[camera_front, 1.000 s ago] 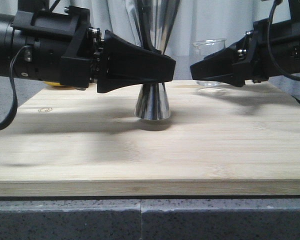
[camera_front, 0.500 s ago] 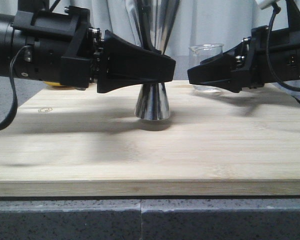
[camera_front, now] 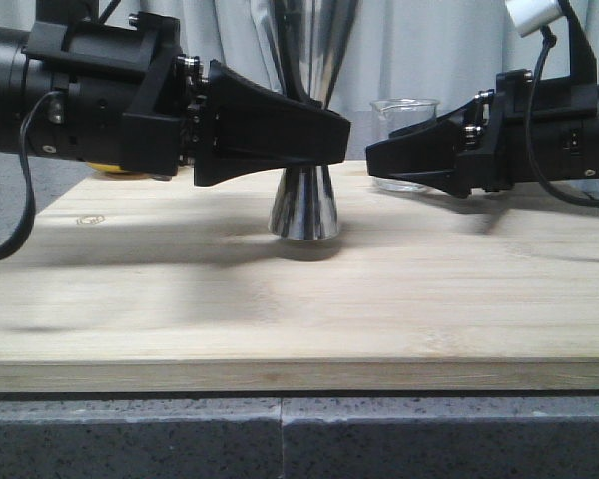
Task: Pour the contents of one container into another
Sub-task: 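Lower the glass beaker onto the board beside the jigger with the right gripper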
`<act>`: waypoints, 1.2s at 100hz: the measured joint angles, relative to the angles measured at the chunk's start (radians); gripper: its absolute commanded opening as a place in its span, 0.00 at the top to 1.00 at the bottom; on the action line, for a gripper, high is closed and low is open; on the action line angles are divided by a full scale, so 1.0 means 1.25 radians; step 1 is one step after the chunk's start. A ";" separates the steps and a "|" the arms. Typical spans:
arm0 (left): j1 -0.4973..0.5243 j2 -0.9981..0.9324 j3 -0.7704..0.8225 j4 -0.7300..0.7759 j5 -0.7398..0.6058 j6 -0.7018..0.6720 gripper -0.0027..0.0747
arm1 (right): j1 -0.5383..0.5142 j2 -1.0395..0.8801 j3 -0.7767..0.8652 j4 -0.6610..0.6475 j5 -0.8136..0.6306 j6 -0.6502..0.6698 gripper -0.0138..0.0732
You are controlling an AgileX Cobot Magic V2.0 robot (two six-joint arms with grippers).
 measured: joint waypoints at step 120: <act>0.000 0.000 0.000 0.000 0.000 0.000 0.99 | 0.000 0.004 0.000 0.003 0.008 -0.011 0.38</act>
